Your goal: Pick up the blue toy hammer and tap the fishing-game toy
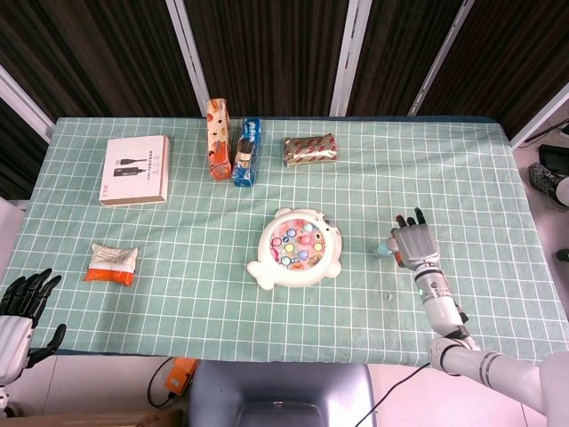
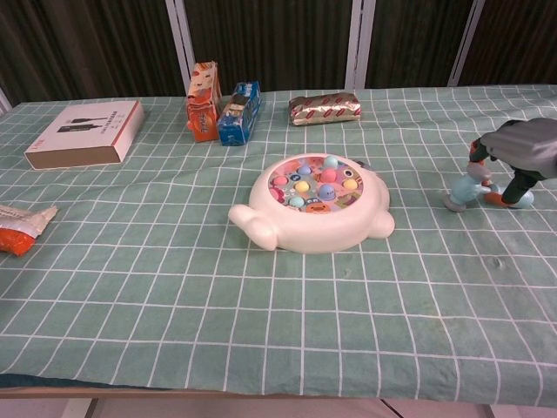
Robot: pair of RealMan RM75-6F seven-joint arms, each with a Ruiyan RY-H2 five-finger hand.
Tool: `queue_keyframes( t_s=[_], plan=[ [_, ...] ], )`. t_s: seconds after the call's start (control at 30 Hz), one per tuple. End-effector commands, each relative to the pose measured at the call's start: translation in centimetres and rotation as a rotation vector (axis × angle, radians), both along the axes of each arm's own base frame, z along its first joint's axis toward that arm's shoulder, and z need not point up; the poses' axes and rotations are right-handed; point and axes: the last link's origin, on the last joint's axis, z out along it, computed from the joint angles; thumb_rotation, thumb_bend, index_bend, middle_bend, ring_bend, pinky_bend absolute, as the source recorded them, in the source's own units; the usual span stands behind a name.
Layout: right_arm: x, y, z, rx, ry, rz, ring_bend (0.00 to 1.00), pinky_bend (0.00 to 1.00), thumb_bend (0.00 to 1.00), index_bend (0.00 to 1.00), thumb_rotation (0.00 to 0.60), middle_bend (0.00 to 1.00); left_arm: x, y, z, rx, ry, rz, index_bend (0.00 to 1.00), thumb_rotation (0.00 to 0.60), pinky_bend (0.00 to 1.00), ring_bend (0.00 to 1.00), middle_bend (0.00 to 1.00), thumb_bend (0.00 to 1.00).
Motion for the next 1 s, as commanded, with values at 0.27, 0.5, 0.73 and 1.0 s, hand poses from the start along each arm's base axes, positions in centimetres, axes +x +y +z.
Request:
queue_keyframes(
  t_s=[0.27,0.5,0.73,1.0],
  plan=[
    [-0.2,0.1,-0.1,-0.004,0.016,-0.002,0.42,0.16,0.55,0.84,0.6,0.51,0.0,0.0,0.0,0.0,0.0,0.0,0.0,0.6,0.03,0.0,0.0,0.4],
    [-0.6,0.1,-0.3,-0.009,0.005,-0.012,0.49,0.23,0.55,0.87,0.6,0.55,0.0,0.0,0.0,0.001,-0.002,-0.001,0.0,0.6,0.03,0.0,0.0,0.4],
    [-0.9,0.2,-0.6,-0.01,-0.027,-0.008,0.51,0.37,0.55,0.88,0.6,0.58,0.0,0.0,0.0,0.001,-0.003,-0.002,0.0,0.6,0.03,0.0,0.0,0.4],
    [-1.4,0.2,-0.7,-0.015,-0.059,-0.016,0.53,0.52,0.55,0.89,0.6,0.59,0.0,-0.1,0.1,0.005,-0.005,-0.006,0.0,0.6,0.03,0.0,0.0,0.41]
  ],
)
